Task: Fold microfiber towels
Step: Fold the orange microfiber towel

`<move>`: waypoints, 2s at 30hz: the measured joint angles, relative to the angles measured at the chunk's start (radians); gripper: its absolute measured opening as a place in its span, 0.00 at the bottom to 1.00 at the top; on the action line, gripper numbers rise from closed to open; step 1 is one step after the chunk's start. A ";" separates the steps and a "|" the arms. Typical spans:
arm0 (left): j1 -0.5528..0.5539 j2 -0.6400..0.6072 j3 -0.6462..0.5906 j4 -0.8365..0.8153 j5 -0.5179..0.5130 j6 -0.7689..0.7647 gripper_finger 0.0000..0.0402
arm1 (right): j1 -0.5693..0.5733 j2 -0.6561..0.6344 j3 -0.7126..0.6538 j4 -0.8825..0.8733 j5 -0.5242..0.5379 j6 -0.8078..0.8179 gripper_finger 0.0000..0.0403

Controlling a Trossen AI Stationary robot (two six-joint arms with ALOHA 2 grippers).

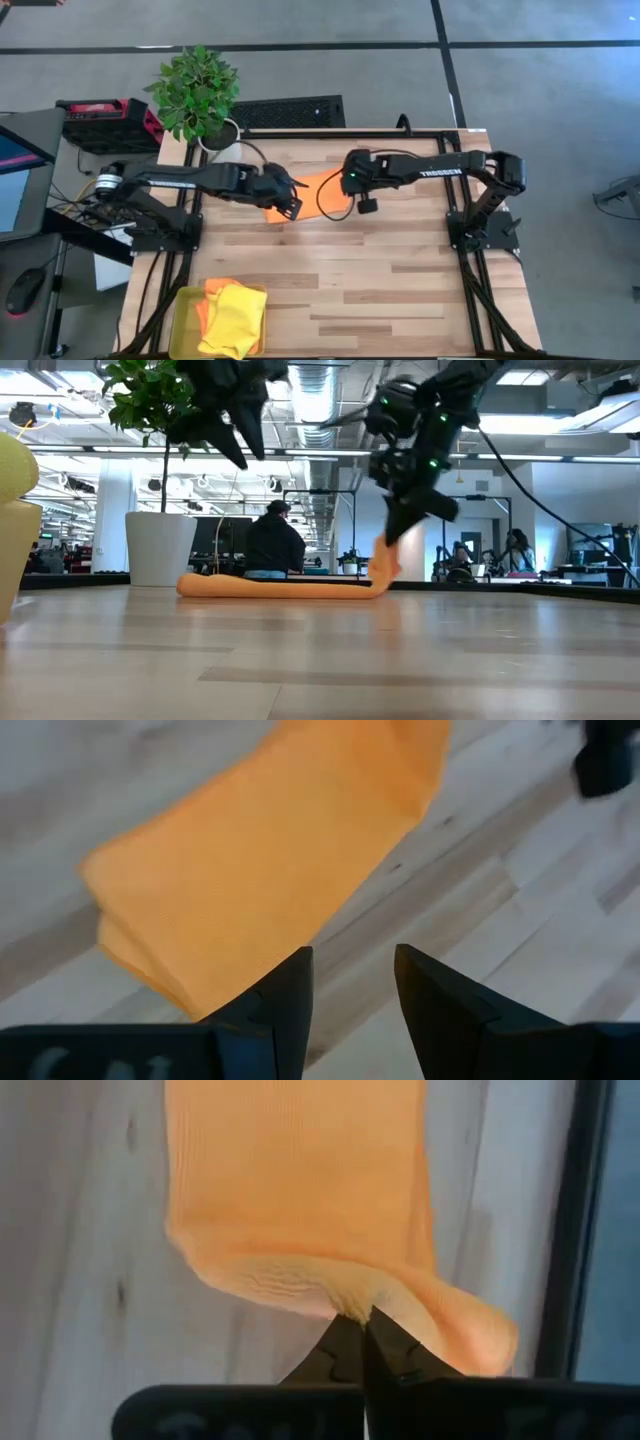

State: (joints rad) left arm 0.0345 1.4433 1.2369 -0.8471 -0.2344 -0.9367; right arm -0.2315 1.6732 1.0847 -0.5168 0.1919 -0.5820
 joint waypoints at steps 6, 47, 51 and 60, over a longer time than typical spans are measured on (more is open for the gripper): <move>-0.003 -0.142 0.000 -0.034 -0.088 0.001 0.34 | 0.044 0.077 0.099 0.060 -0.037 0.006 0.01; -0.006 -0.336 0.000 -0.216 -0.146 0.064 0.34 | 0.124 0.528 0.761 0.103 -0.112 -0.021 0.06; -0.006 -0.336 0.000 -0.219 -0.145 0.065 0.34 | 0.125 0.528 0.761 0.107 -0.113 -0.020 0.11; -0.006 -0.336 0.000 -0.233 -0.145 0.065 0.34 | 0.133 0.528 0.761 0.110 -0.117 -0.020 0.27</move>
State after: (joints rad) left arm 0.0280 1.1072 1.2369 -1.0798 -0.3790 -0.8719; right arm -0.0986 2.2009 1.8455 -0.4065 0.0753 -0.6019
